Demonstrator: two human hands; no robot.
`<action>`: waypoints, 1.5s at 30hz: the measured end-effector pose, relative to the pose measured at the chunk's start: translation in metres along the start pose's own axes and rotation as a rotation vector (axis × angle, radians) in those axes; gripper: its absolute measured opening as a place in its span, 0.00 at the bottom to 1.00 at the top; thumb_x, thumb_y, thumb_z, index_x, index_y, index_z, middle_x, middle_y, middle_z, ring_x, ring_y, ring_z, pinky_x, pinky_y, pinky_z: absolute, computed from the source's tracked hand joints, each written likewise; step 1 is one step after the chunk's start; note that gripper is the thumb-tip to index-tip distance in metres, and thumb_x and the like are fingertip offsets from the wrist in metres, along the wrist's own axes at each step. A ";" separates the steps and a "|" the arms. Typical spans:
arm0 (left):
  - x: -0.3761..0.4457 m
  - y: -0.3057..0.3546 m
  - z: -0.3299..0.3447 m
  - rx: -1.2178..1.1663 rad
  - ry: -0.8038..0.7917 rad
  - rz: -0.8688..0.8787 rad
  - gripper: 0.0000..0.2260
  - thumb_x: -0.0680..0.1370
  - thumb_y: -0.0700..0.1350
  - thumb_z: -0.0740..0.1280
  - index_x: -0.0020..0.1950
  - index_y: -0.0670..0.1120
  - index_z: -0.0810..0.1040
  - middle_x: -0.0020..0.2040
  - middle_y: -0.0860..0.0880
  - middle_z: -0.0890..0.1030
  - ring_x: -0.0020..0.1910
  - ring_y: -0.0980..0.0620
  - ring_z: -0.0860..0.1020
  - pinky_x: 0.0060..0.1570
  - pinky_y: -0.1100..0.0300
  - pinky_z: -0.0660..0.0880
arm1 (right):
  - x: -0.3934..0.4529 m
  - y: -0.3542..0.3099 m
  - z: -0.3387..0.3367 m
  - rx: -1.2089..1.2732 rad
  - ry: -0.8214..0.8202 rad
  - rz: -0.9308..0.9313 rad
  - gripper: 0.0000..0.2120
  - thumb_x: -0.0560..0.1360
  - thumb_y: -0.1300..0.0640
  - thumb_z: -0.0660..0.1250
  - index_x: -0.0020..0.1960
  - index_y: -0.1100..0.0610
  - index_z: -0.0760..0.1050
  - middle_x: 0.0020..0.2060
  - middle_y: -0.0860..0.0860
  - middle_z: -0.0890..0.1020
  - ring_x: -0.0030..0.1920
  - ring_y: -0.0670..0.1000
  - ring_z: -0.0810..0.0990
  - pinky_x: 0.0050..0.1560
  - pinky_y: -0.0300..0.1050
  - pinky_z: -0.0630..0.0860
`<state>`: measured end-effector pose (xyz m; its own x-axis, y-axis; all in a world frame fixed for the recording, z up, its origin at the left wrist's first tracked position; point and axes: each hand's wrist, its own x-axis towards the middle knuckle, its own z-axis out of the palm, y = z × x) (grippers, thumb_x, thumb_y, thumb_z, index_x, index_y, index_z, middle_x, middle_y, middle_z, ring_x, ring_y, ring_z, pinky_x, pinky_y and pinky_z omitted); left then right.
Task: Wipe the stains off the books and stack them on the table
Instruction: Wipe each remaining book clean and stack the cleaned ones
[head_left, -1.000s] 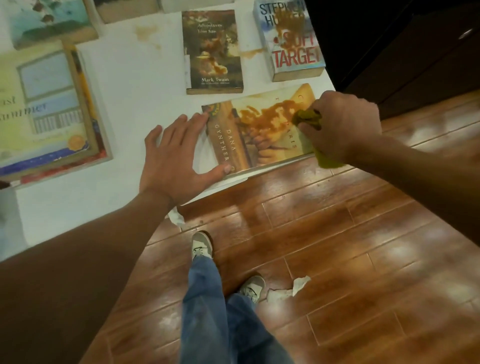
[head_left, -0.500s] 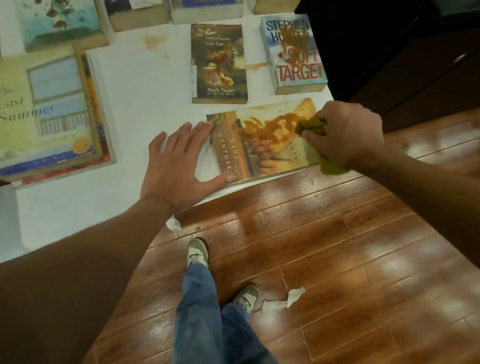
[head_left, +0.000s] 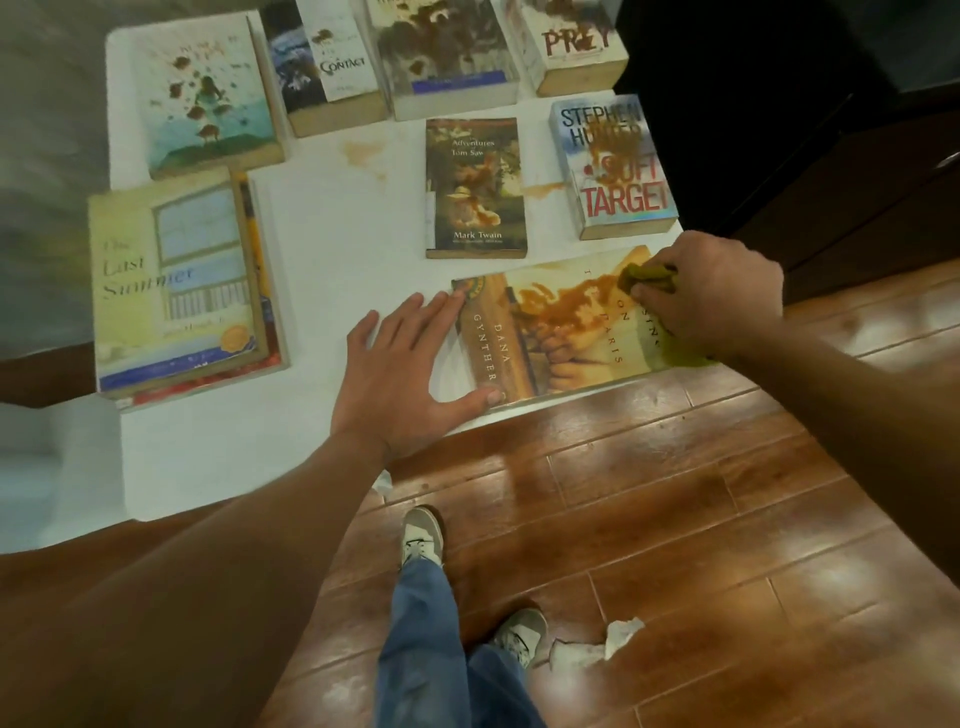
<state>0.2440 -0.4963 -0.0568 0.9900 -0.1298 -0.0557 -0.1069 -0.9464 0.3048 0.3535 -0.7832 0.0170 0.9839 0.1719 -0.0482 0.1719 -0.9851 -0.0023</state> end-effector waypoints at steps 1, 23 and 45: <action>0.000 -0.001 0.000 0.000 0.006 0.000 0.46 0.71 0.81 0.45 0.82 0.57 0.46 0.82 0.53 0.57 0.81 0.52 0.52 0.78 0.43 0.48 | -0.001 -0.003 0.002 0.014 0.008 -0.036 0.17 0.77 0.40 0.68 0.57 0.50 0.80 0.45 0.49 0.80 0.40 0.53 0.77 0.36 0.45 0.71; 0.001 -0.004 0.001 -0.011 0.027 -0.005 0.47 0.70 0.81 0.46 0.82 0.56 0.49 0.81 0.52 0.59 0.81 0.51 0.54 0.77 0.42 0.49 | 0.015 -0.006 -0.016 -0.025 -0.099 -0.025 0.17 0.76 0.39 0.69 0.59 0.48 0.80 0.44 0.49 0.79 0.41 0.52 0.77 0.36 0.45 0.71; 0.004 -0.003 -0.001 -0.014 0.018 -0.007 0.47 0.70 0.80 0.48 0.82 0.54 0.50 0.82 0.53 0.56 0.81 0.53 0.51 0.78 0.43 0.47 | -0.002 -0.021 -0.022 0.044 -0.160 -0.008 0.16 0.74 0.41 0.72 0.54 0.52 0.81 0.42 0.49 0.77 0.42 0.53 0.76 0.39 0.46 0.70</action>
<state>0.2482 -0.4934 -0.0569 0.9922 -0.1180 -0.0411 -0.0990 -0.9430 0.3176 0.3488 -0.7632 0.0396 0.9618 0.1796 -0.2067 0.1736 -0.9837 -0.0467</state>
